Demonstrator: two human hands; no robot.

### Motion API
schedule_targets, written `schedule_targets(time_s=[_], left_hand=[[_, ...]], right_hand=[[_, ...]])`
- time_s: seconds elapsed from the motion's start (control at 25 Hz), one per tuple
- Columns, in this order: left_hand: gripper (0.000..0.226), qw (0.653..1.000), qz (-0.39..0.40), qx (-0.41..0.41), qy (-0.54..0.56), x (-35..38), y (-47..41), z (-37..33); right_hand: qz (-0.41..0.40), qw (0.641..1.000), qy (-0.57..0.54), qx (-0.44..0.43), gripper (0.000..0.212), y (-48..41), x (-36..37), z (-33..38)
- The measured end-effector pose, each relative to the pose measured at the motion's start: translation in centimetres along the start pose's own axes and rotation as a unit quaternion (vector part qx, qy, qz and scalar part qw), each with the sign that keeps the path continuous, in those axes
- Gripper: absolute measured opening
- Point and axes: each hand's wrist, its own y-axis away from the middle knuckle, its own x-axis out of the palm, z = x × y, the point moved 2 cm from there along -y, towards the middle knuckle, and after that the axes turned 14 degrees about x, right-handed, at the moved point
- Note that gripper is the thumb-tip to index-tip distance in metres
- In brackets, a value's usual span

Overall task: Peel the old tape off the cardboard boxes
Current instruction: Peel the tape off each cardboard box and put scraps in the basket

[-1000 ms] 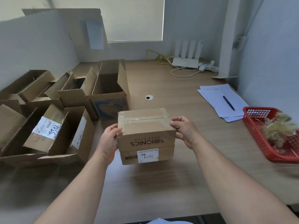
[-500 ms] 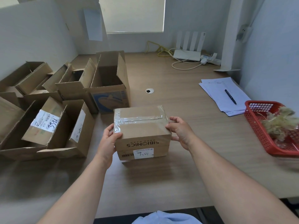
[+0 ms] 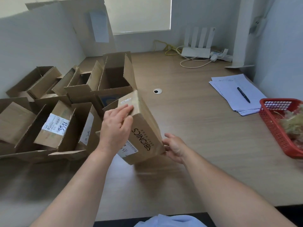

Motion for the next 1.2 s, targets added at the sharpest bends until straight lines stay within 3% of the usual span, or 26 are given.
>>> schedule_targets(time_s=[0.12, 0.28, 0.4, 0.48, 0.6, 0.68, 0.8, 0.88, 1.2], left_hand=[[0.049, 0.987, 0.092, 0.083, -0.105, 1.2, 1.0, -1.0], [0.047, 0.967, 0.134, 0.158, -0.149, 2.2, 2.5, -1.4], [0.047, 0.963, 0.147, 0.172, -0.146, 2.0, 2.2, -1.3], [0.050, 0.963, 0.160, 0.168, -0.138, 2.0, 1.7, -1.2], [0.066, 0.964, 0.175, 0.138, -0.143, 2.1, 1.1, -1.1], [0.086, 0.964, 0.198, 0.097, -0.150, 2.2, 0.4, -0.7], [0.122, 0.945, 0.281, 0.044, -0.161, 2.6, -0.5, -0.2], [0.132, 0.931, 0.319, 0.050, -0.172, 3.0, -0.9, -0.1], [0.125, 0.930, 0.305, 0.122, -0.163, 3.3, -1.5, 0.2]], right_hand=[[0.012, 0.997, 0.041, 0.070, 0.057, -1.1, -0.5, -2.4], [-0.028, 0.985, 0.143, 0.090, 0.012, -1.5, -1.6, -2.5], [-0.137, 0.976, 0.160, 0.053, 0.014, -1.1, -2.4, -0.5], [-0.170, 0.973, 0.152, -0.032, 0.019, -0.2, -2.2, 1.5], [-0.138, 0.968, 0.124, -0.169, 0.023, 2.3, -0.1, 4.8], [-0.098, 0.962, 0.131, -0.217, 0.025, 4.0, 1.4, 6.3], [-0.077, 0.956, 0.163, -0.230, 0.020, 5.0, 2.4, 6.9], [-0.080, 0.959, 0.161, -0.220, 0.017, 5.0, 2.2, 7.0], [-0.087, 0.962, 0.160, -0.205, 0.018, 3.2, 1.5, 10.2]])
